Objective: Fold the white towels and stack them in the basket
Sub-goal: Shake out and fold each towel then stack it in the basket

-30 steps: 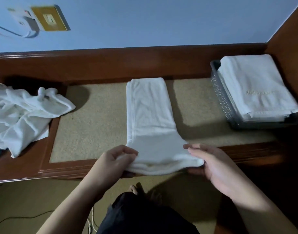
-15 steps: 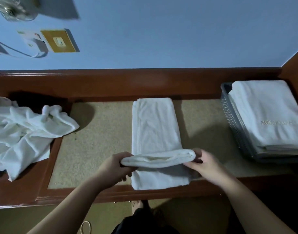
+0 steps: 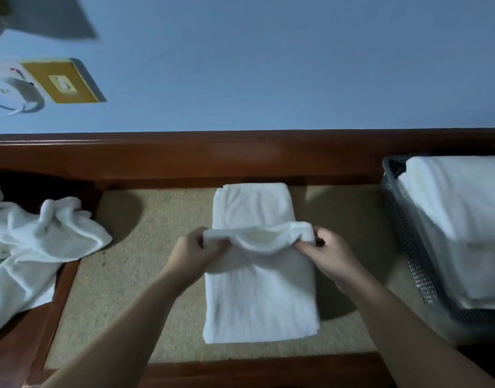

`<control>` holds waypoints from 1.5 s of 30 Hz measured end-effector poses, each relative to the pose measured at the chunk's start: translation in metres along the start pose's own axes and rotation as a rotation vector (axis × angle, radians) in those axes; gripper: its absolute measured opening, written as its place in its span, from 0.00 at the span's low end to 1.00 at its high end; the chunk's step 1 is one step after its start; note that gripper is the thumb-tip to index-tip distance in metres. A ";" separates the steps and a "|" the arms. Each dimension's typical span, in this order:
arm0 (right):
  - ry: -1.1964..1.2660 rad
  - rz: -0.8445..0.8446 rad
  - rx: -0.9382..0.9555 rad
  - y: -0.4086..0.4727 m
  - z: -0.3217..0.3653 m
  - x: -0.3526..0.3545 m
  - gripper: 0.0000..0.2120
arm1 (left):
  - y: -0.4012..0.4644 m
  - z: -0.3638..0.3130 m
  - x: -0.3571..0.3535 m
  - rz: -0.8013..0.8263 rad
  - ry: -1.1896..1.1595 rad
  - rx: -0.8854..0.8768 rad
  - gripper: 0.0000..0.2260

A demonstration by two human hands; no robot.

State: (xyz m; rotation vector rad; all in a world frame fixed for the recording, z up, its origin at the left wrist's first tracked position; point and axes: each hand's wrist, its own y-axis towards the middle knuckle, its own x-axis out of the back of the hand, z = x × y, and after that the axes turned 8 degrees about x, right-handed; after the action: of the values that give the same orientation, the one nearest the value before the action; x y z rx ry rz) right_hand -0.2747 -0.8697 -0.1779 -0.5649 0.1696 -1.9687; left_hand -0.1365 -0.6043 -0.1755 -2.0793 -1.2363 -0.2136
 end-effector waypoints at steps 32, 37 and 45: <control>-0.844 -0.072 0.391 0.153 -0.030 -0.087 0.28 | 0.138 -0.014 -0.112 -0.239 0.707 -0.264 0.27; -1.038 0.077 0.322 0.176 -0.064 -0.085 0.32 | 0.182 0.012 -0.110 -0.111 0.789 -0.163 0.29; -1.102 0.254 0.155 0.167 -0.032 -0.077 0.32 | 0.166 -0.013 -0.105 -0.012 0.815 -0.058 0.31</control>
State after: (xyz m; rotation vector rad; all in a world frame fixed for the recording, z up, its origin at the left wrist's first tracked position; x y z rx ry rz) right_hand -0.1264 -0.8821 -0.2898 -1.3503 -0.5643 -1.1893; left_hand -0.0530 -0.7367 -0.2944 -1.7292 -0.7344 -0.9947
